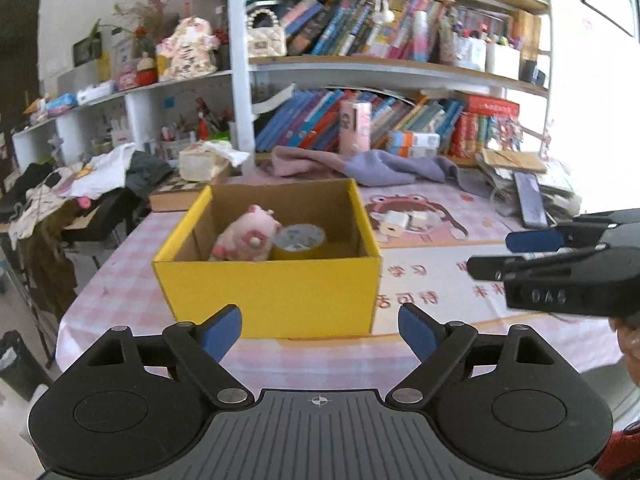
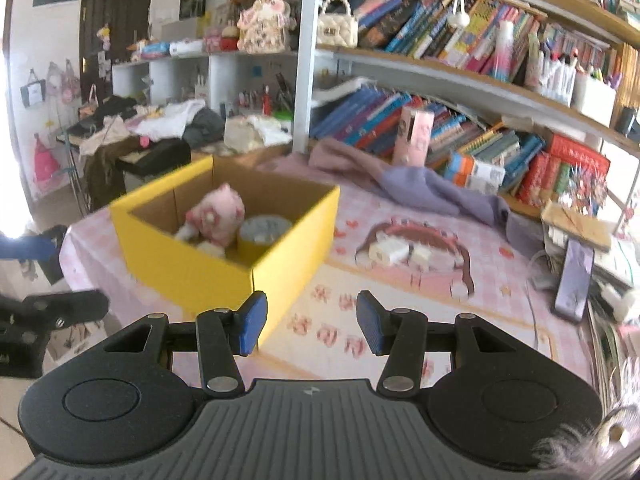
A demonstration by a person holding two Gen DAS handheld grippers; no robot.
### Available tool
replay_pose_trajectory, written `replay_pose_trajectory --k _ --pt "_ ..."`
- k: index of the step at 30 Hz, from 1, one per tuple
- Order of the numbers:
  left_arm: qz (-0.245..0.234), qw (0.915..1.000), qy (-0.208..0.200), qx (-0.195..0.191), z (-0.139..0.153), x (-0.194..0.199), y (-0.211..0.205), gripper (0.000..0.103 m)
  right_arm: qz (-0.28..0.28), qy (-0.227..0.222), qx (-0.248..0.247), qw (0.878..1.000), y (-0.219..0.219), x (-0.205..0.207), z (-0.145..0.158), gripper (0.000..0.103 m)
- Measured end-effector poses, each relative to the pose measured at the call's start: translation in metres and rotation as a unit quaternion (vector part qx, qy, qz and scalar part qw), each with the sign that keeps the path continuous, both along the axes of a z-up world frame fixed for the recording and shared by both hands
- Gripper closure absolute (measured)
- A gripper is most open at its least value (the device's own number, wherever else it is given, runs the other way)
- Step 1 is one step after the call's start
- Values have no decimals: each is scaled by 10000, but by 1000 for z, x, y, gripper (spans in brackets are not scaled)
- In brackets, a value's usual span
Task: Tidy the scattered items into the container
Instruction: 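Withdraw both tools from the box toward the two white chargers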
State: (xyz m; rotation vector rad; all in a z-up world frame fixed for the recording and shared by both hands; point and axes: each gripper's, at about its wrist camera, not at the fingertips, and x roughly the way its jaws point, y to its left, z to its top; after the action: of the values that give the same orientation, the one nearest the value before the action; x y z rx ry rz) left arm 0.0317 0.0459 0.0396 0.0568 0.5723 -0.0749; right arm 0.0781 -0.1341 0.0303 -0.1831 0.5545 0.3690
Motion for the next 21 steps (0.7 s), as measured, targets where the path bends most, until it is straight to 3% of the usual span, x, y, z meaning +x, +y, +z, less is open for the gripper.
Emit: replay_pose_trajectory --k 10,21 --pt "-167 9995 255 -55 -20 -10 -17 12 -180 417 -319 9985 -12 -29 -32 52" --pt "-461 9974 543 -126 -33 7 -40 12 -408 587 -585 9957 -34 -34 -39 44"
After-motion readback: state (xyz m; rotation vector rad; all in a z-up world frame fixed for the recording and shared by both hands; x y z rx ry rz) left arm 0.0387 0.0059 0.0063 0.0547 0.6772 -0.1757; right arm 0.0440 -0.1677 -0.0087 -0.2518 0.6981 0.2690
